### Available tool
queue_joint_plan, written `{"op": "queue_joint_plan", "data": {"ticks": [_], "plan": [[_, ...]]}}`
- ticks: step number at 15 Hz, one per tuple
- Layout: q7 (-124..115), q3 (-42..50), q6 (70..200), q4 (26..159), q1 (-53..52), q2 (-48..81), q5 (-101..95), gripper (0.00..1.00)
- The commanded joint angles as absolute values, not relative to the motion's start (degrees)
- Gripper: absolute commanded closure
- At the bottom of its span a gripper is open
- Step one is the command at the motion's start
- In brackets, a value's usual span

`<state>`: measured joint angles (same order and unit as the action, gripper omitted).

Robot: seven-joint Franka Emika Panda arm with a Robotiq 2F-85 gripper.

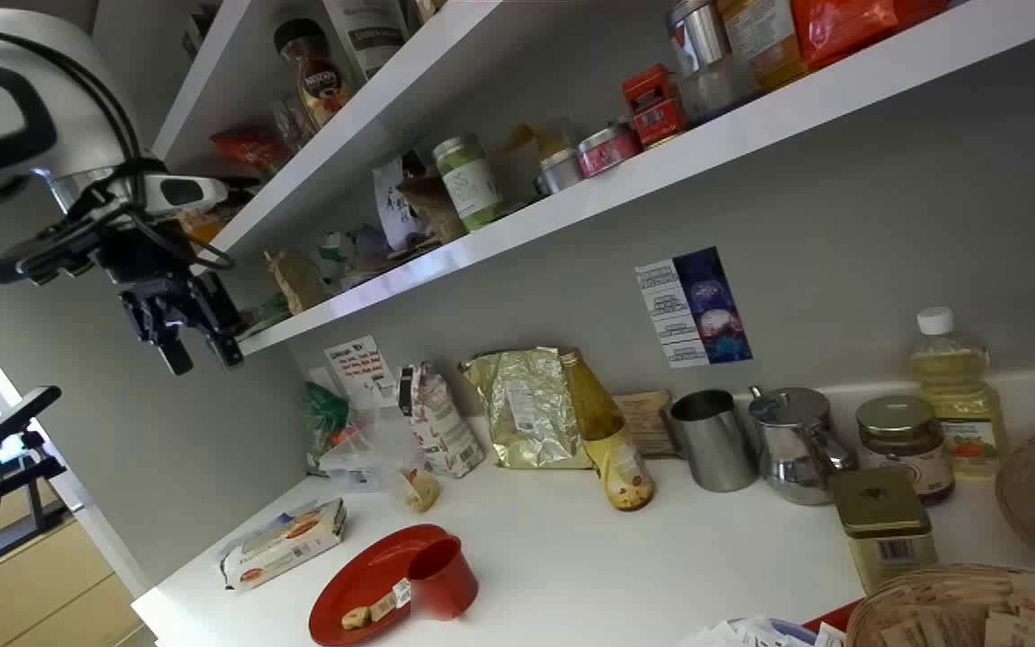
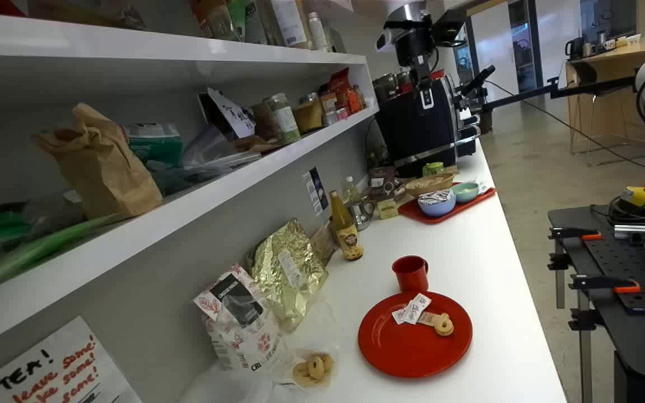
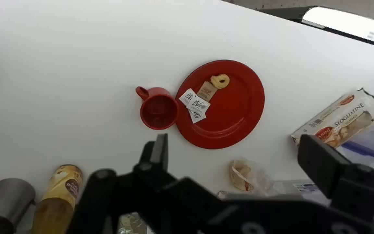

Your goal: Lift the red cup and put it on the red plate

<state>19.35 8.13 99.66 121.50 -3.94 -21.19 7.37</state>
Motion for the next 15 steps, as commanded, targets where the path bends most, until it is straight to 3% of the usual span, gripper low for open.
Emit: {"op": "queue_joint_plan", "data": {"ticks": [1,15], "plan": [[19.66,7.14,99.54,121.37,-2.76,-21.10,7.73,0.00],[19.05,7.15,99.55,117.75,-2.95,-16.42,9.58,0.00]]}}
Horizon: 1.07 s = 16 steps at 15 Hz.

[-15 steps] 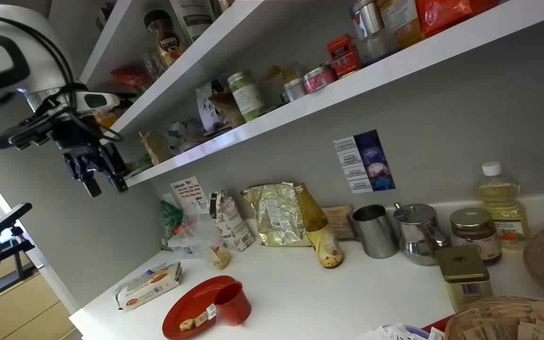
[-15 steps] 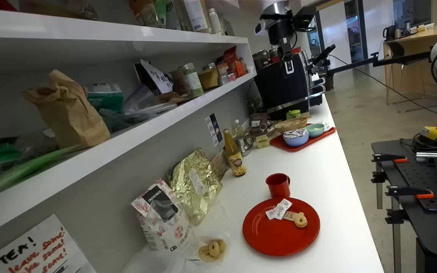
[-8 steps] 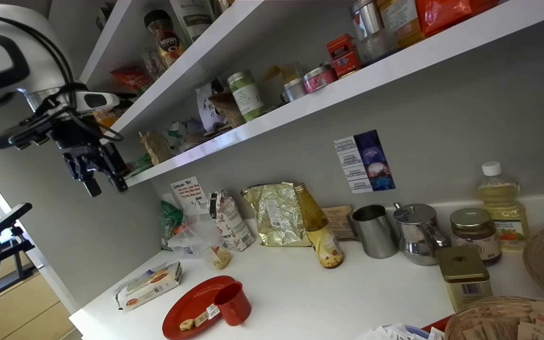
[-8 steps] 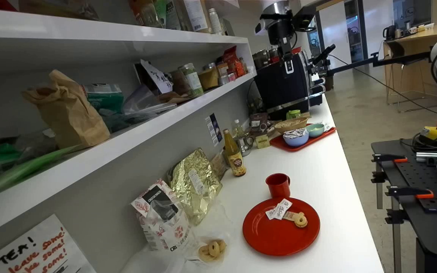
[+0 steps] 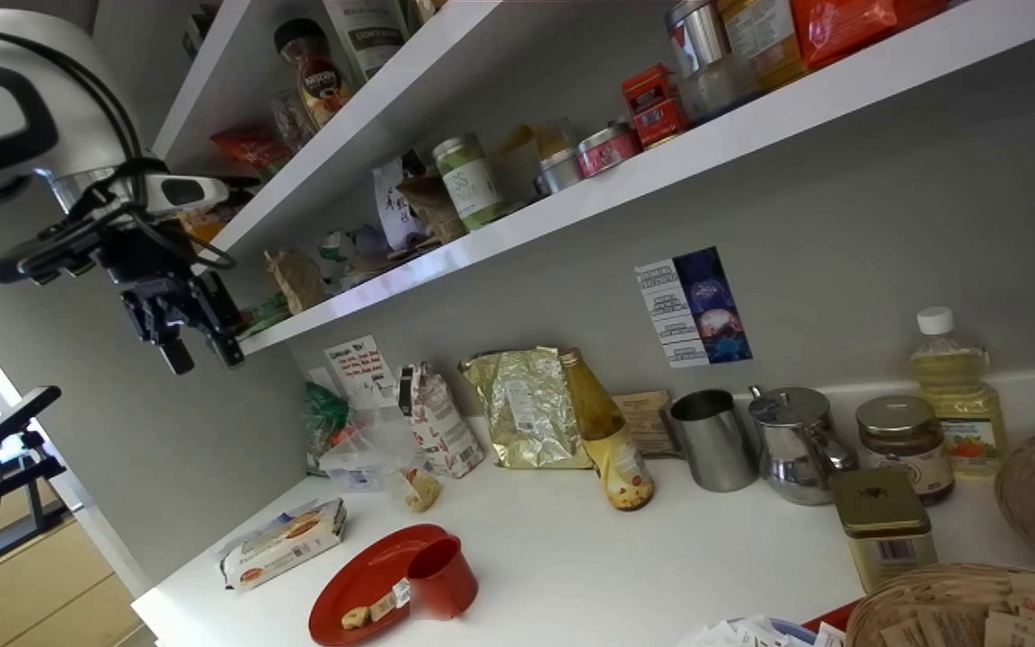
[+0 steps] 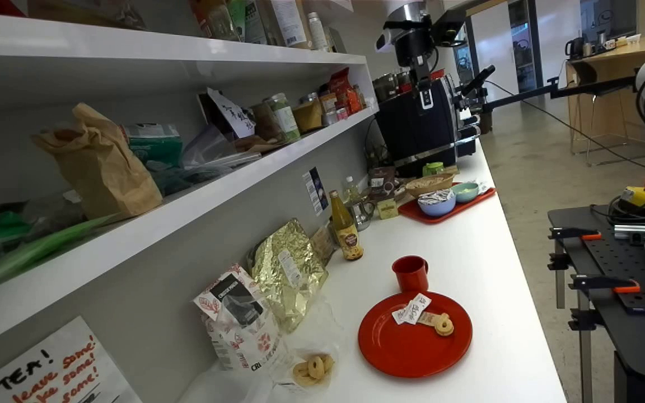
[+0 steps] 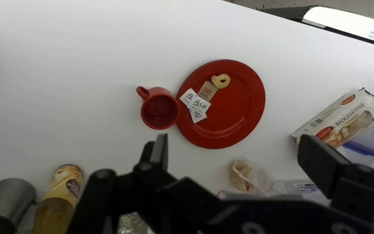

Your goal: Lift the red cup and put it on the red plate

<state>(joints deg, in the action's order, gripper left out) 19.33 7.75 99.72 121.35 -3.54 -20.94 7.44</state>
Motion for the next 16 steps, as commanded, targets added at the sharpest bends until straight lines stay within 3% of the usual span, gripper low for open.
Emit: {"op": "queue_joint_plan", "data": {"ticks": [1,16], "plan": [[19.19,7.26,99.71,116.97,-2.99,-14.92,10.37,0.00],[18.26,4.42,102.62,117.93,1.34,6.24,14.10,0.00]]}}
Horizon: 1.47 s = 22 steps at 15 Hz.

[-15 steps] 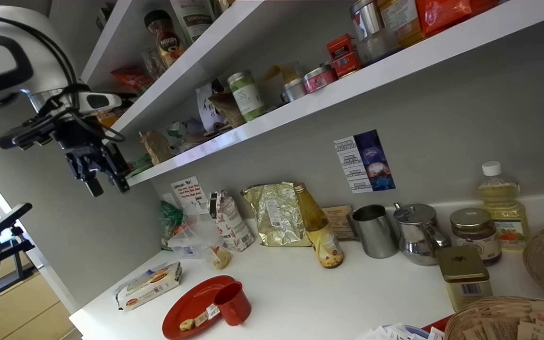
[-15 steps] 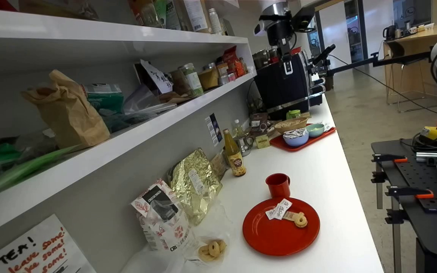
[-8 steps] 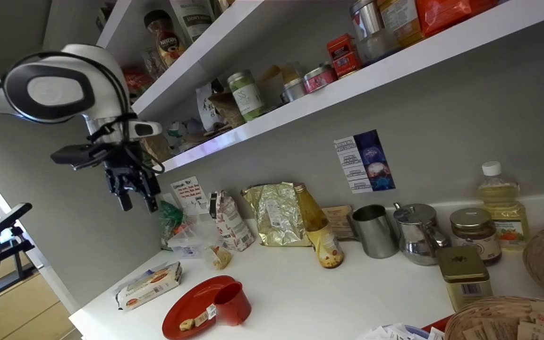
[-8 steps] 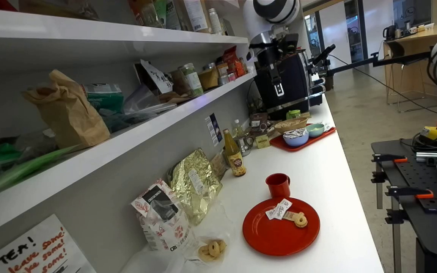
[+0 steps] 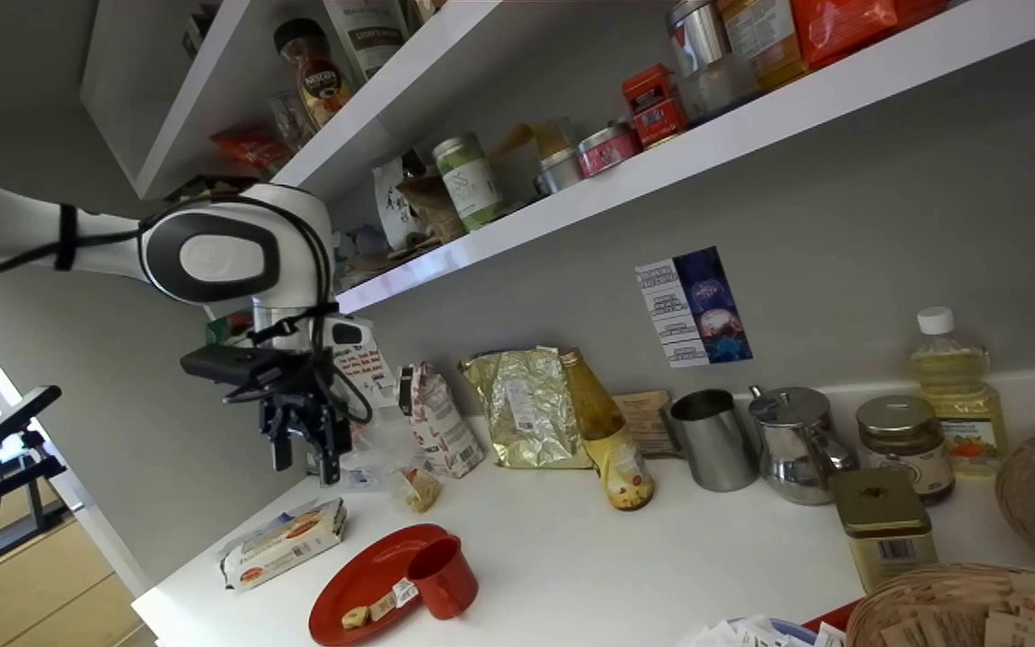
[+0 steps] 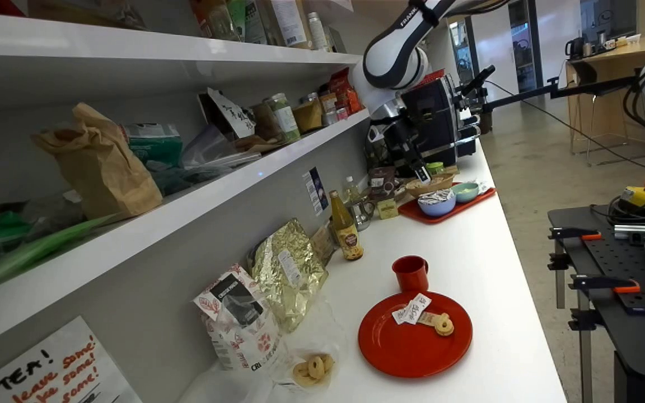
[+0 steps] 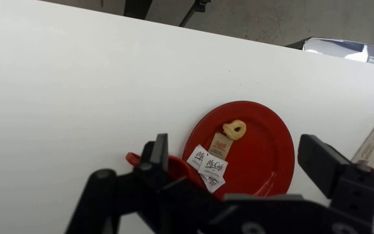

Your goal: Lift the red cup and put it on the red plate

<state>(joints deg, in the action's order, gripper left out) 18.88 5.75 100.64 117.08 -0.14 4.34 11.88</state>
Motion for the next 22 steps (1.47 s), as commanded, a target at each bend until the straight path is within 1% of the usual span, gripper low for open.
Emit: {"op": "queue_joint_plan", "data": {"ticks": [1,5,9,12,17,22], "plan": [[19.35,4.30,106.29,119.30,1.83,6.54,16.09,0.00],[17.09,4.08,117.32,120.58,3.37,11.79,22.11,0.00],[12.59,3.72,125.11,119.78,4.03,18.19,21.09,0.00],[7.01,3.03,132.25,120.19,3.21,20.32,19.93,0.00],[0.44,2.01,136.07,119.23,1.85,21.37,16.04,0.00],[-5.10,2.83,135.16,116.09,0.97,23.88,9.40,0.00]]}}
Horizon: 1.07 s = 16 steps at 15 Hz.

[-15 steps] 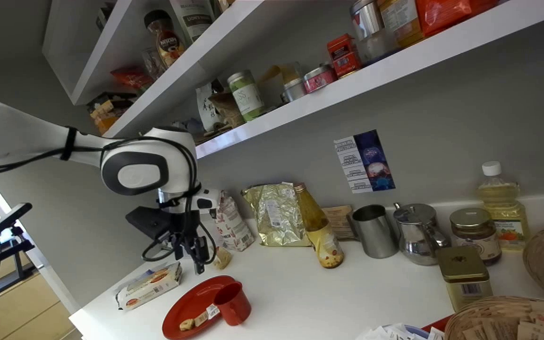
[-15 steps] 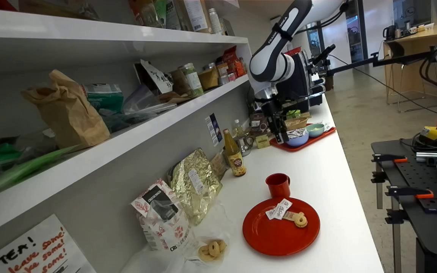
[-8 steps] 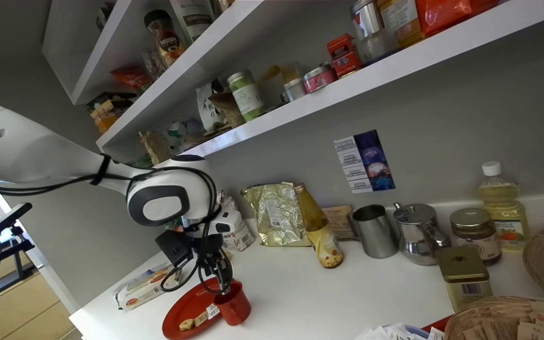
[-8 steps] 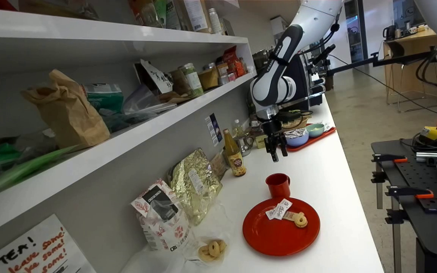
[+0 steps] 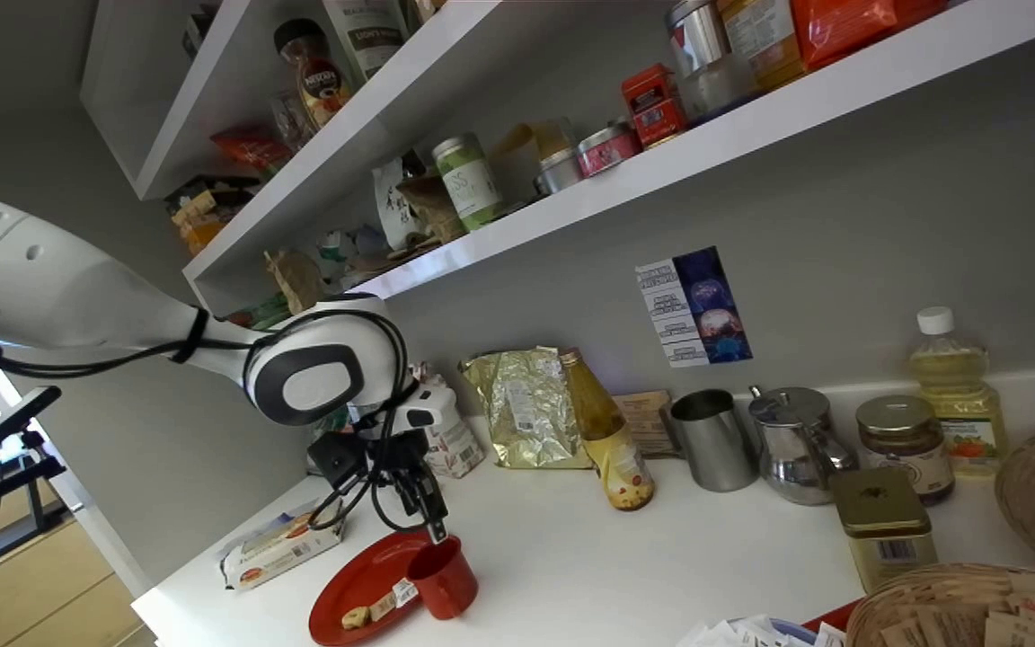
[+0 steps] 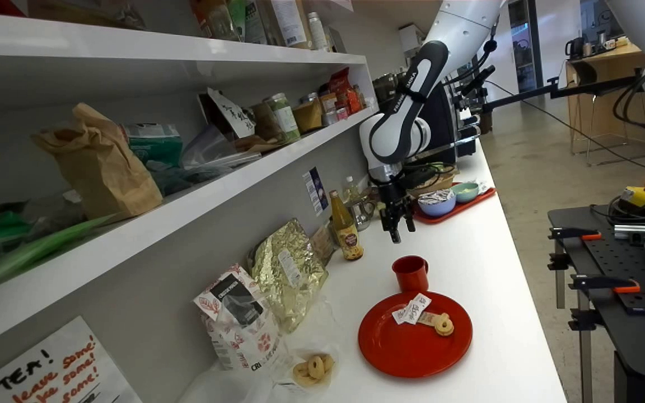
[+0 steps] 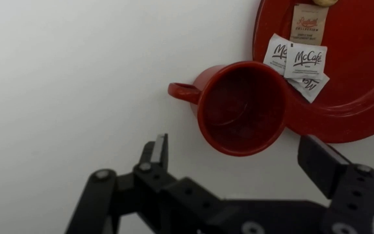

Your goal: Lift the red cup and put it on the red plate

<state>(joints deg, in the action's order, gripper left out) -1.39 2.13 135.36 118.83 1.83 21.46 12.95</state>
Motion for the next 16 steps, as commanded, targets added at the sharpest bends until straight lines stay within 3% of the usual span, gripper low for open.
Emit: {"op": "queue_joint_plan", "data": {"ticks": [1,16], "plan": [[-5.97,2.76,134.72,115.82,0.82,24.39,8.49,0.00],[-9.11,2.42,130.67,112.56,-0.82,30.85,5.66,0.00]]}}
